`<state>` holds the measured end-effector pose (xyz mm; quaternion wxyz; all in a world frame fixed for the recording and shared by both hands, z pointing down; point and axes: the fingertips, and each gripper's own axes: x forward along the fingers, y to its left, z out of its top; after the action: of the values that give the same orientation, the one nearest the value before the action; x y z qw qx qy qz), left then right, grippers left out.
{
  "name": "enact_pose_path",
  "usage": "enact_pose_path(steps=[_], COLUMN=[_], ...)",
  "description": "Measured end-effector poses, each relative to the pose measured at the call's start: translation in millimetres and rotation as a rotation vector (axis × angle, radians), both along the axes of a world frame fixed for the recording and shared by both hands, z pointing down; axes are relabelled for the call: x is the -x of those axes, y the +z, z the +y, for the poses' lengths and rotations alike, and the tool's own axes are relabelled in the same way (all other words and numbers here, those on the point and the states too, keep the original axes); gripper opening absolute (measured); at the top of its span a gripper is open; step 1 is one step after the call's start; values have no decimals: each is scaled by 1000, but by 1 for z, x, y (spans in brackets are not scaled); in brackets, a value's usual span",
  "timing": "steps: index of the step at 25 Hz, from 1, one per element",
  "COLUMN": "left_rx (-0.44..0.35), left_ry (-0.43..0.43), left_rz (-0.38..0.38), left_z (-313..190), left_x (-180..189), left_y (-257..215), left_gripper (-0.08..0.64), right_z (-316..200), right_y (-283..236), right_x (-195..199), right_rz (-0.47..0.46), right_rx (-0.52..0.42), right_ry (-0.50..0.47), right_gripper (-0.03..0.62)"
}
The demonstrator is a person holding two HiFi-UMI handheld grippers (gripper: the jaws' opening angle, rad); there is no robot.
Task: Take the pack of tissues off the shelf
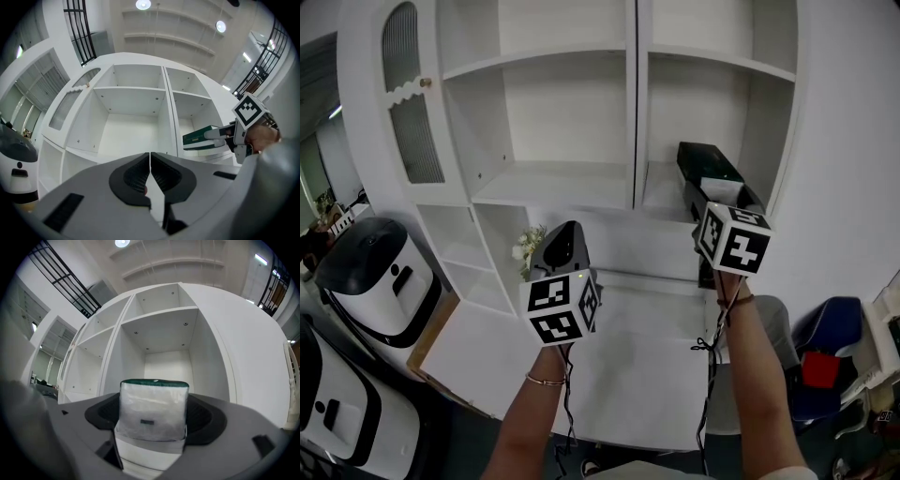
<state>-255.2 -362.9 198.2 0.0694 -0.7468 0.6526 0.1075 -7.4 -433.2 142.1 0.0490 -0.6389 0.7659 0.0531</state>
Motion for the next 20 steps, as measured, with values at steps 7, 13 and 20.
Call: enact_pose_path(steps=[7, 13, 20], left_rx=[-28, -61, -101], left_ry=[-48, -95, -151], left_rz=[-12, -11, -16], left_z=[30, 57, 88], left_x=[-9, -8, -4], left_y=[-17, -31, -48], left_gripper=[23, 23, 23], right_z=[31, 59, 87], right_y=[-22, -42, -60], right_x=[1, 8, 14], right_rz=[-20, -43, -73], right_rx=[-58, -109, -159], right_ry=[-69, -139, -203], right_gripper=[408, 410, 410])
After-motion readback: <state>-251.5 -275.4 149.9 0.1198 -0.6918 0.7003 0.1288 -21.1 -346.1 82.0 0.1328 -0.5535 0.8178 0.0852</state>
